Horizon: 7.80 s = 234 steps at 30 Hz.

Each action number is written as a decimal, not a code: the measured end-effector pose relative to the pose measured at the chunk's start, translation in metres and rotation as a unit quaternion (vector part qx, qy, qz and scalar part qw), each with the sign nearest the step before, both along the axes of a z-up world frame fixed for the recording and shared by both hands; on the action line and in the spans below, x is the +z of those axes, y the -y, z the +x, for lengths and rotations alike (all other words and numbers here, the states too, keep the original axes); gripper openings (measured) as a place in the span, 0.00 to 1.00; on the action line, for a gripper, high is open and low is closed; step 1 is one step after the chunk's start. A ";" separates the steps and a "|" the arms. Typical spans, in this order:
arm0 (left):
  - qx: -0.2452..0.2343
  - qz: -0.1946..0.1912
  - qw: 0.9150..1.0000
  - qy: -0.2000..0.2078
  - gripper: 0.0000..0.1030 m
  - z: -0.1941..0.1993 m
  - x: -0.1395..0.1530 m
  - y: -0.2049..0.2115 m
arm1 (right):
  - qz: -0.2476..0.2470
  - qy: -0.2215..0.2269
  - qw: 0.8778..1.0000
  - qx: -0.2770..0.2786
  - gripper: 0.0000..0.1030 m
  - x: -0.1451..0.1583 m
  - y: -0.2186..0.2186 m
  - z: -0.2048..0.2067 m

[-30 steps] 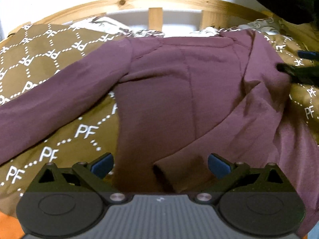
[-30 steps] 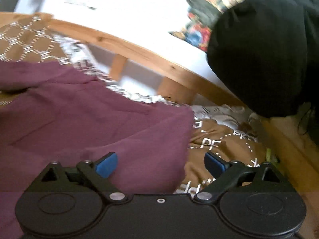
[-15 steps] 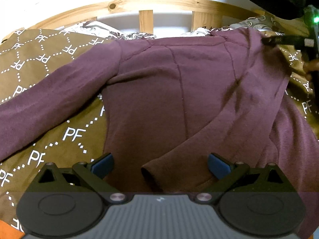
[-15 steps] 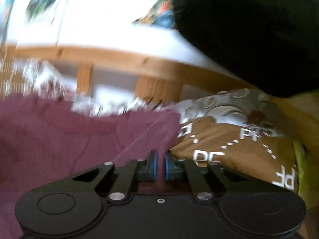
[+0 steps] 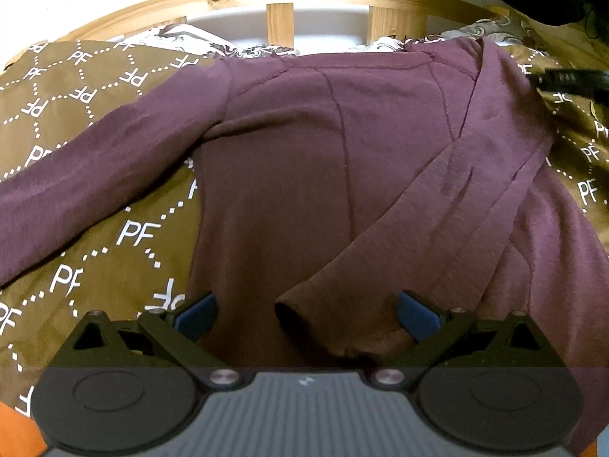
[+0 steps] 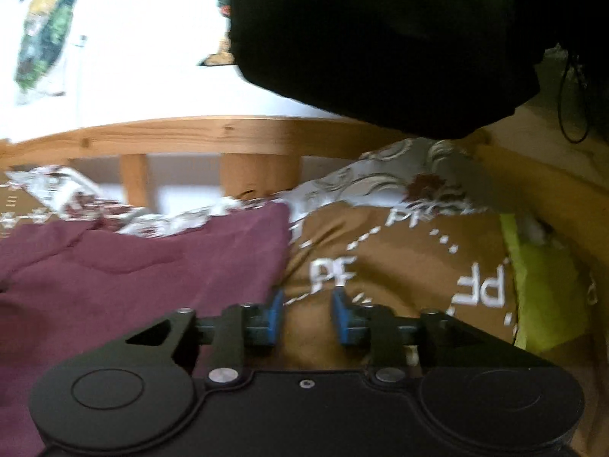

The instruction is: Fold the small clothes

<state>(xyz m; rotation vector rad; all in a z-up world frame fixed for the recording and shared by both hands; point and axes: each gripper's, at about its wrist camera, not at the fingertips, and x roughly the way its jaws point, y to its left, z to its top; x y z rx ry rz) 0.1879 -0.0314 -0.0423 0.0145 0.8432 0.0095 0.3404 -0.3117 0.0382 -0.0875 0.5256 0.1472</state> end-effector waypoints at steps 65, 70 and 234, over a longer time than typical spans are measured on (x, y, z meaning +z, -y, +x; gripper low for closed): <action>0.285 -0.012 0.953 0.106 0.99 -0.105 0.062 -0.124 | 0.065 0.043 0.994 0.079 0.99 0.009 -0.086 -0.203; 0.391 -0.021 0.911 0.129 0.99 -0.113 0.056 -0.175 | 0.040 0.017 0.991 0.127 0.99 -0.007 -0.107 -0.215; 0.001 0.092 0.993 0.073 0.65 0.164 0.003 -0.073 | 0.113 -0.023 0.991 0.068 0.96 -0.045 -0.044 -0.153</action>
